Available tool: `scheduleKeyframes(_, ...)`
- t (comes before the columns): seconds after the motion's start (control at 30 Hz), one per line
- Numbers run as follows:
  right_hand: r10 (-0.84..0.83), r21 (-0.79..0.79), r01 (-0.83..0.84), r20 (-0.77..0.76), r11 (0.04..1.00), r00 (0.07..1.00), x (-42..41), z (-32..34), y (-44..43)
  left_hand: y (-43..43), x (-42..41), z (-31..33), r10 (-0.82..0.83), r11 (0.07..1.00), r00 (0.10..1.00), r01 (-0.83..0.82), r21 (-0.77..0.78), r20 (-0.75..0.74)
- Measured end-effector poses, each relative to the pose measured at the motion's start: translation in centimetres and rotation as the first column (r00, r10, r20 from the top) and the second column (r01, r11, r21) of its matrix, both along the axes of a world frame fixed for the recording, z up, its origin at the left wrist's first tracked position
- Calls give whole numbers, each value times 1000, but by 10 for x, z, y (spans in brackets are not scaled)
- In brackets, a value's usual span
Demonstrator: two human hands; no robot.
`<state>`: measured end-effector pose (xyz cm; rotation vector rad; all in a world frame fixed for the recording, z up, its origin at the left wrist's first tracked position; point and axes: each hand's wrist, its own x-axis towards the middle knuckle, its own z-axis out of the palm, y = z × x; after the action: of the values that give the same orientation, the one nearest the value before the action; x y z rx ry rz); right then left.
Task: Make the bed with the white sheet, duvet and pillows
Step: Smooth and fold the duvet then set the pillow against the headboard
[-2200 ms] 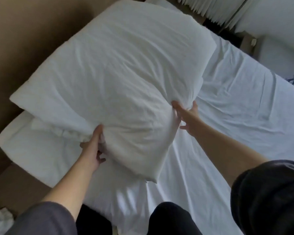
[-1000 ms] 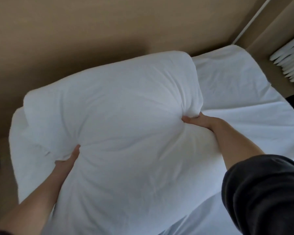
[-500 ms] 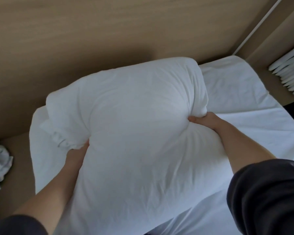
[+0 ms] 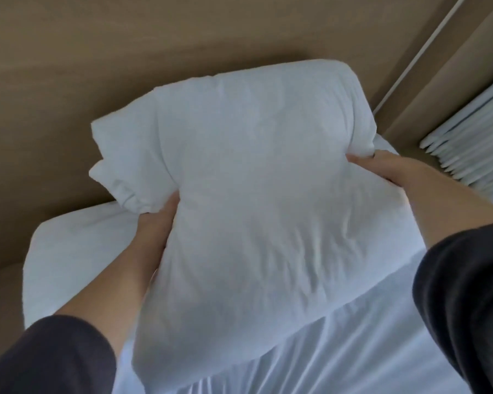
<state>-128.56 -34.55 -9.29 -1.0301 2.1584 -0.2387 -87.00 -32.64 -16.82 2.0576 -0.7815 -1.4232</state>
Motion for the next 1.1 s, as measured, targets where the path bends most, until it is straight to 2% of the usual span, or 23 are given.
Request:
scheduleKeyframes(0.03,9,6,-9,-30,1000,1000,-5,-13,-5,3,-3,-8,39,998,995,-35,45,-94)
scheduleKeyframes(0.07,3,-11,-3,-46,1000,999,-9,-31,-10,9,-7,-17,69,994,991,-59,89,-114)
scheduleKeyframes(0.17,-100,-43,96,-96,994,990,7,-75,-5,20,-10,-50,109,984,993,-102,143,-43)
scheduleKeyframes(0.23,-92,-78,75,-252,994,963,23,-86,-2,21,-13,-57,121,986,992,-118,121,-18)
scheduleKeyframes(0.33,-55,-128,6,-385,992,921,35,-80,-3,14,-12,-56,212,976,977,-210,55,-34)
scheduleKeyframes(0.4,-15,-189,-72,-421,979,907,47,-74,-8,4,-17,-44,148,982,972,-124,-140,181)
scheduleKeyframes(0.47,104,-222,-231,-468,947,878,68,-72,-17,-10,-35,-27,43,931,897,124,-343,440)
scheduleKeyframes(0.53,224,-205,-373,-516,905,827,89,-74,-27,-29,-62,-5,-32,813,741,410,-413,671)
scheduleKeyframes(0.57,254,-192,-410,-537,892,804,94,-79,-31,-37,-74,1,-61,730,620,563,-389,782)
scheduleKeyframes(0.63,265,-163,-427,-577,889,773,92,-98,-35,-53,-93,-4,-166,566,380,793,-228,910)
scheduleKeyframes(0.67,263,-149,-428,-599,891,756,88,-109,-36,-59,-97,-14,-250,525,282,843,-114,926)
scheduleKeyframes(0.73,284,-95,-437,-635,894,719,78,-129,-39,-66,-98,-43,-390,511,133,854,94,911)
scheduleKeyframes(0.77,299,-65,-438,-641,897,707,75,-138,-42,-68,-98,-57,-426,512,105,847,144,898)
scheduleKeyframes(0.87,323,6,-412,-631,911,705,68,-148,-43,-70,-95,-75,-465,497,96,851,170,880)
scheduleKeyframes(0.93,323,34,-383,-608,923,725,62,-142,-34,-65,-82,-69,-473,516,80,833,202,878)
scheduleKeyframes(1.03,295,53,-333,-608,941,737,56,-121,-22,-63,-63,-51,-451,590,76,773,234,889)
scheduleKeyframes(1.1,291,-6,-369,-604,929,742,62,-103,-26,-71,-71,-31,-415,588,100,788,183,904)
